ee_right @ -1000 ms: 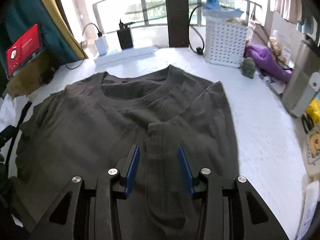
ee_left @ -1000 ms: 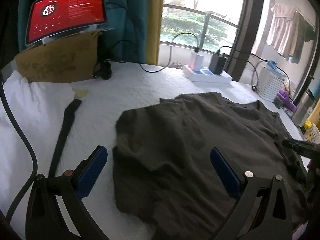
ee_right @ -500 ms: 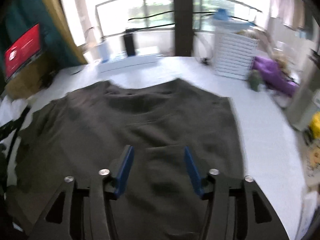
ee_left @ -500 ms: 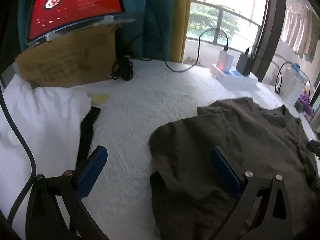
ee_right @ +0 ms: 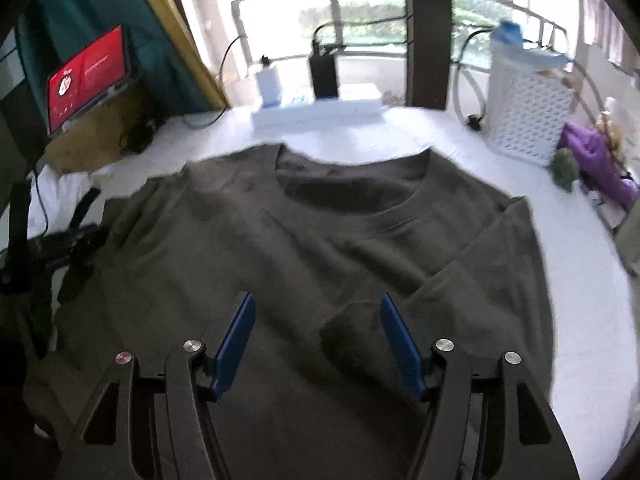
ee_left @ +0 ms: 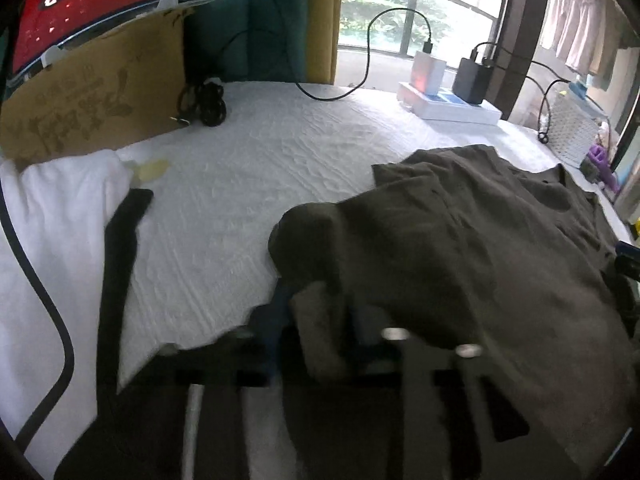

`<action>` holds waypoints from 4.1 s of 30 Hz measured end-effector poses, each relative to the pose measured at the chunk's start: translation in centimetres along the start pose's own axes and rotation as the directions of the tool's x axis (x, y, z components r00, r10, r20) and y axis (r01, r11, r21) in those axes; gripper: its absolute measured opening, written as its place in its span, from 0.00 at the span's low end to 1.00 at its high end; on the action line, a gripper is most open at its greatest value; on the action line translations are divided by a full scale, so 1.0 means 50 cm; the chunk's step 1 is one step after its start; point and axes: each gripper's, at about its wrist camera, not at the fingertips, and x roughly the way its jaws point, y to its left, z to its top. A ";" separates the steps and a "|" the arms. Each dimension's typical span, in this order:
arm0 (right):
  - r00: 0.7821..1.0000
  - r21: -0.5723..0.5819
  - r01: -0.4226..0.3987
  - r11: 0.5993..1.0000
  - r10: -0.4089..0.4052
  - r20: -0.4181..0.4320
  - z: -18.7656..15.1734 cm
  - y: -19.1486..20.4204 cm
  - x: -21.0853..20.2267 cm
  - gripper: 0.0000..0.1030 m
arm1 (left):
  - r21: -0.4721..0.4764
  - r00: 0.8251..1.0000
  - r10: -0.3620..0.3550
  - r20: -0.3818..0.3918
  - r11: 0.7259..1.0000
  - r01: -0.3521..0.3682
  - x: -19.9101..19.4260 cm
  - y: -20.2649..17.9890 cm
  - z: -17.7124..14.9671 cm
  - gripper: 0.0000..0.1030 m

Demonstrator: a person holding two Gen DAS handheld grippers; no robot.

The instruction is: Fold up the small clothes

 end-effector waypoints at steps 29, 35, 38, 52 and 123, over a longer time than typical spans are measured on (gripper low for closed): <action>0.992 0.139 0.015 0.990 -0.032 0.121 -0.111 -0.126 -0.142 0.65 | 0.285 0.982 -0.080 0.169 0.958 0.029 -0.136 -0.269 0.010 0.04; 0.991 0.161 0.004 0.987 -0.025 0.129 -0.131 -0.151 -0.148 0.65 | 0.351 0.990 -0.133 0.056 0.931 0.105 -0.086 -0.339 -0.015 0.04; 0.992 0.172 0.007 0.985 -0.028 0.123 -0.138 -0.160 -0.145 0.65 | 0.369 0.988 -0.151 -0.025 0.917 0.150 -0.060 -0.367 -0.038 0.06; 0.998 0.200 0.008 0.980 -0.021 0.063 -0.198 -0.173 -0.144 0.65 | 0.287 0.959 -0.284 -0.016 0.917 0.276 -0.161 -0.305 -0.051 0.48; 0.999 0.041 0.037 0.998 -0.038 0.010 -0.172 -0.045 -0.127 0.73 | 0.362 0.967 -0.234 -0.100 0.897 0.255 -0.099 -0.233 -0.108 0.05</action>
